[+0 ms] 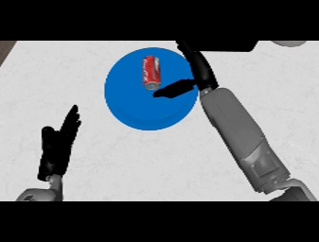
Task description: Pick the can from the placemat and place it in the plate
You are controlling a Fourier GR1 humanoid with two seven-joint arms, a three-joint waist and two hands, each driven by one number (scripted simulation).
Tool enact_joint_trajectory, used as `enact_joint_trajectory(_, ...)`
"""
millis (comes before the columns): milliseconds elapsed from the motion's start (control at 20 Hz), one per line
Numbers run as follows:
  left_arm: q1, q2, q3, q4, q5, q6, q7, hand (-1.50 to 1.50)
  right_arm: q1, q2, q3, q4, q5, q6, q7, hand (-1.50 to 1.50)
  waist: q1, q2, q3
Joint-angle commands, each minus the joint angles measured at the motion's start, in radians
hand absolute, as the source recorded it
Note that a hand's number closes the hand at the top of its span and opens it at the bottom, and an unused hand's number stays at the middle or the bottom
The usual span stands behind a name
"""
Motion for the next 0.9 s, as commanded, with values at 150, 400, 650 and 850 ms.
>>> enact_joint_trajectory(150,-0.035,0.001,0.020,0.001,0.003,-0.030,0.023,0.00,-0.033,0.009,0.053,0.075,-0.051,-0.066,-0.049,-1.50,0.008,0.001,0.000)
enact_joint_trajectory(400,-0.062,0.002,0.034,0.024,-0.010,-0.022,0.052,0.00,-0.020,0.009,0.091,0.103,-0.018,-0.110,-0.009,-1.50,0.002,0.001,0.000)
enact_joint_trajectory(650,-0.038,-0.003,0.050,0.045,-0.005,-0.037,-0.009,0.00,-0.072,-0.002,0.056,0.197,-0.013,-0.142,-0.056,-1.50,0.006,0.004,0.000)
enact_joint_trajectory(850,-0.010,-0.034,0.013,0.024,-0.042,-0.013,-0.019,0.00,-0.091,0.004,0.034,0.262,-0.002,-0.176,-0.067,-1.50,0.013,0.006,0.000)
